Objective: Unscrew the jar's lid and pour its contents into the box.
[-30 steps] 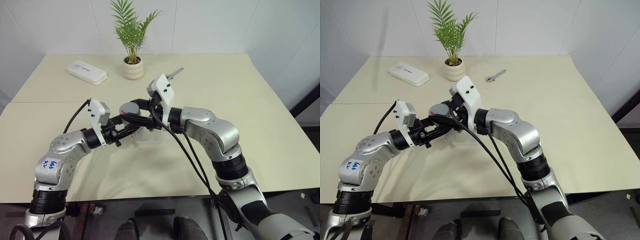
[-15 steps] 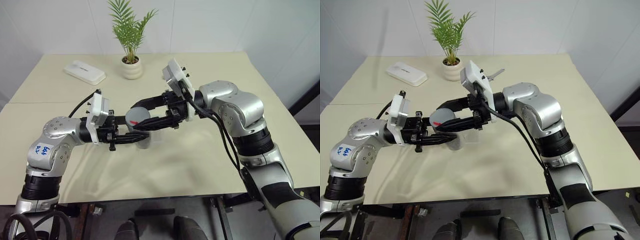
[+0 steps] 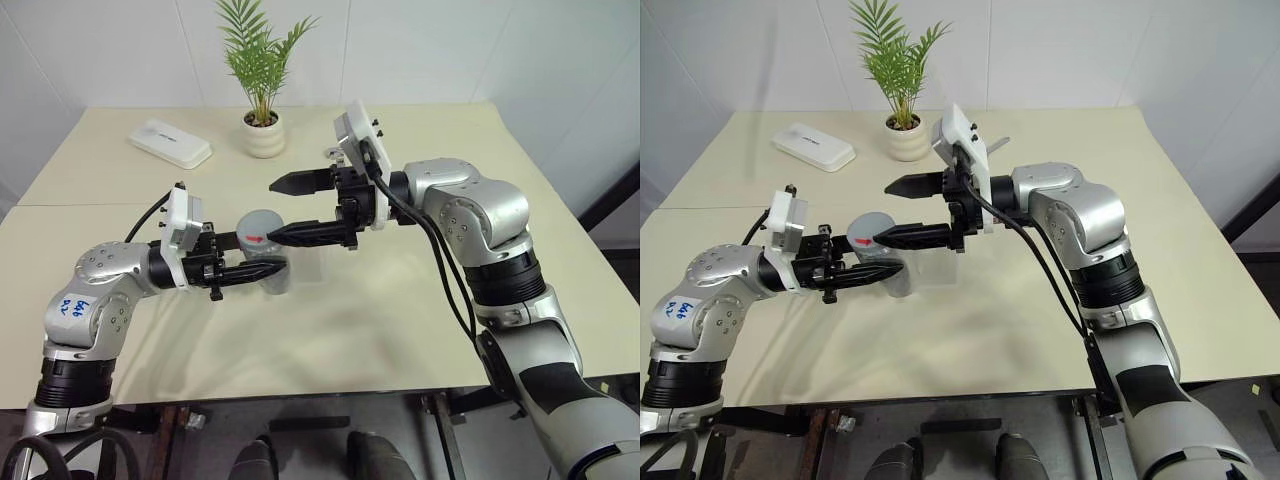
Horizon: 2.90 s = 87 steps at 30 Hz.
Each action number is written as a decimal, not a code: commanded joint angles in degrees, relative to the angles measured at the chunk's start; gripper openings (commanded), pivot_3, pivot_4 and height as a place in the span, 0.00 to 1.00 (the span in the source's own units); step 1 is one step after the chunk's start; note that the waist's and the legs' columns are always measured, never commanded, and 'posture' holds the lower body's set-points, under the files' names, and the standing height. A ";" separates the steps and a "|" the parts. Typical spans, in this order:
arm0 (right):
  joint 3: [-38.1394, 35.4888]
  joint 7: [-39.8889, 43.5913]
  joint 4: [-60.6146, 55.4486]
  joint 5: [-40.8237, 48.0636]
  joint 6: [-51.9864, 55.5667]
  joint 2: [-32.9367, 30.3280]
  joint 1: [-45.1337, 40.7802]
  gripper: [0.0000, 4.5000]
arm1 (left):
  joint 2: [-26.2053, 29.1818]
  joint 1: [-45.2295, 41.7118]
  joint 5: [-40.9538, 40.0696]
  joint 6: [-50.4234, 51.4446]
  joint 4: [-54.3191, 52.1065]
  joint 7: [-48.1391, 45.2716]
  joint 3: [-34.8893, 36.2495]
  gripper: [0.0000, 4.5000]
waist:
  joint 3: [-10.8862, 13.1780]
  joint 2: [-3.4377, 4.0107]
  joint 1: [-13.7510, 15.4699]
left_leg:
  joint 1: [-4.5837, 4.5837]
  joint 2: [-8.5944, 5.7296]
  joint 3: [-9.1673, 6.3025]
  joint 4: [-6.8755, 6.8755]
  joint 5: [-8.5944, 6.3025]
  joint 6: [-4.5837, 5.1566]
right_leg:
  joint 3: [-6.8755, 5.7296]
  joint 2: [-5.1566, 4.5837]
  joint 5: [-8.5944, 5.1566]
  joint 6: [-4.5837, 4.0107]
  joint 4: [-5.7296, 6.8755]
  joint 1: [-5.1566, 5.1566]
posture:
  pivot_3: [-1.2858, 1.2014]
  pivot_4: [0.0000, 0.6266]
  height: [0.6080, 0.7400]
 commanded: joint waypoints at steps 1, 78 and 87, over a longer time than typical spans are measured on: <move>-0.03 -2.78 -5.90 0.39 0.16 1.27 1.08 0.99 | 0.87 -0.20 -0.69 -0.41 -0.81 0.53 1.45 0.43 | 0.00 0.00 -0.09 | 0.00 0.00 0.01 0.00 0.00 0.00 | 0.01 0.00 0.00 0.00 0.00 0.00 | 0.52 0.24 1.00; 1.83 -9.34 3.00 -9.02 -14.52 10.86 3.43 0.99 | 0.25 -0.70 0.12 0.47 -0.99 3.73 -0.56 0.43 | 0.00 0.00 -1.05 | 0.09 0.11 0.26 0.51 -0.08 0.06 | 0.31 0.12 0.06 0.01 0.49 -0.05 | 0.52 0.24 1.00; -0.94 -6.62 9.32 -10.79 -19.11 5.33 1.97 0.99 | 0.56 -0.93 0.02 0.22 -0.59 3.42 -0.73 0.43 | 0.00 -0.01 -1.22 | 0.09 0.11 0.27 0.51 -0.08 0.06 | 0.31 0.11 0.06 0.01 0.48 -0.04 | 0.52 0.24 1.00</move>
